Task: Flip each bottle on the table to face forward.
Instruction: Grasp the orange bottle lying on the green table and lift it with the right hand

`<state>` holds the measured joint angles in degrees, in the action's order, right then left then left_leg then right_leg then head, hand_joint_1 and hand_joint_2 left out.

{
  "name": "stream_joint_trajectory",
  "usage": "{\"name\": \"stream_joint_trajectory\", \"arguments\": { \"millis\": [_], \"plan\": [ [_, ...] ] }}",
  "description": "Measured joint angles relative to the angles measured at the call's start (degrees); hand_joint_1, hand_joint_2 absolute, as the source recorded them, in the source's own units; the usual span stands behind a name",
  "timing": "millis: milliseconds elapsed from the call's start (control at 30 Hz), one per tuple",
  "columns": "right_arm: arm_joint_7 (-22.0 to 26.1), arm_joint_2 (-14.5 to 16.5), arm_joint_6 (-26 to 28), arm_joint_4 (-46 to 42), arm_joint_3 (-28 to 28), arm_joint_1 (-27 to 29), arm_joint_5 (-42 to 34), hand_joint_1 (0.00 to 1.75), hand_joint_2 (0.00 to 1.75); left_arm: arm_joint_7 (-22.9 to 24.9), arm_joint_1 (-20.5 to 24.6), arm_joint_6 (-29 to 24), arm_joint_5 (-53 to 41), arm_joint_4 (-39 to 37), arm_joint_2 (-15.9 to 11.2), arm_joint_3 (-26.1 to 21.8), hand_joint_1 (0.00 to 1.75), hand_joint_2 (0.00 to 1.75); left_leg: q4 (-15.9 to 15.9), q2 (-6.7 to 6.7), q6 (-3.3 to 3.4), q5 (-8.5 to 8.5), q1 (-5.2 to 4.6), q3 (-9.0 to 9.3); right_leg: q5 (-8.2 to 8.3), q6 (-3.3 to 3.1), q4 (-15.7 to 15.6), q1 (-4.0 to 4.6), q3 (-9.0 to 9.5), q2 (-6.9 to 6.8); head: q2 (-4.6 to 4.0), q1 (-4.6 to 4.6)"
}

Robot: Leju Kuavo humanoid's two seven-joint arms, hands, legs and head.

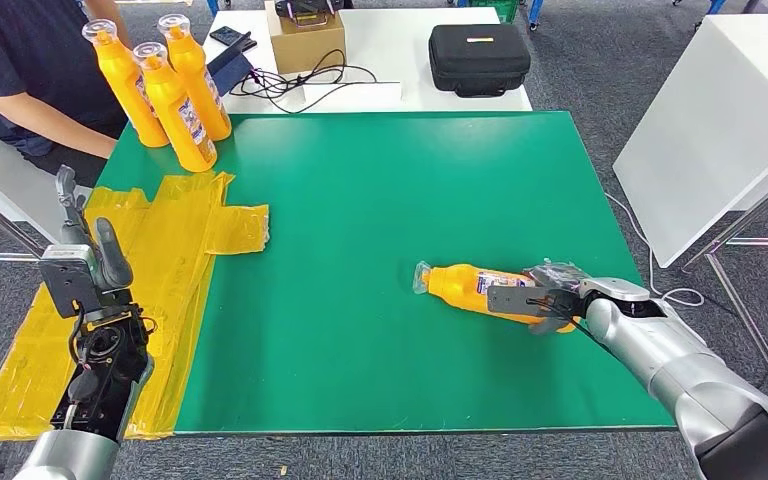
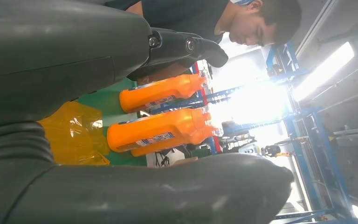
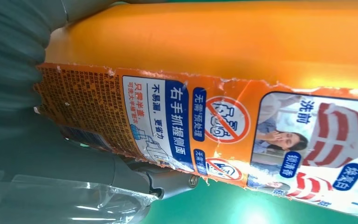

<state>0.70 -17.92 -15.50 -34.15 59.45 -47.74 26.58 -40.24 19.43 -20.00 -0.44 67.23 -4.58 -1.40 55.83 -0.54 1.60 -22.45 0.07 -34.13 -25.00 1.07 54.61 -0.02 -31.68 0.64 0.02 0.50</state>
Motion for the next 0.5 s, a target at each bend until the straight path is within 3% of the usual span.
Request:
{"name": "stream_joint_trajectory", "arguments": {
  "millis": [300, 400, 500],
  "plan": [
    [0.3, 0.0, -0.4, 0.0, -0.4, 0.0, -0.3, 1.75, 1.75, 0.0, 0.0, 0.3, 0.1, 0.0, 0.1, 0.0, 0.0, 0.0, 0.0, 0.0, 0.0, 0.0, 0.0, -0.01, 0.0, 0.0, 0.0, 0.0, 0.0, 0.0, 0.0, 0.0],
    [0.8, 0.3, -1.0, 0.0, -0.8, -0.2, -1.2, 1.75, 1.75, 0.0, 0.1, 3.1, 2.0, -0.5, 0.1, -0.3, 0.0, 0.0, 0.0, 0.0, 0.0, 0.0, 0.0, -0.01, 0.0, 0.0, 0.0, 0.0, 0.01, 0.0, 0.0, 0.0],
    [1.4, 0.8, -0.8, 0.0, -2.1, -0.2, -3.5, 1.75, 1.75, 0.1, 0.5, 10.9, 7.2, -3.2, 0.2, -1.4, 0.0, 1.31, 0.0, 0.02, 0.0, 0.0, -0.01, -0.02, 0.0, 0.0, 0.0, 0.0, -0.01, 0.0, 0.0, -0.01]
  ]
}}
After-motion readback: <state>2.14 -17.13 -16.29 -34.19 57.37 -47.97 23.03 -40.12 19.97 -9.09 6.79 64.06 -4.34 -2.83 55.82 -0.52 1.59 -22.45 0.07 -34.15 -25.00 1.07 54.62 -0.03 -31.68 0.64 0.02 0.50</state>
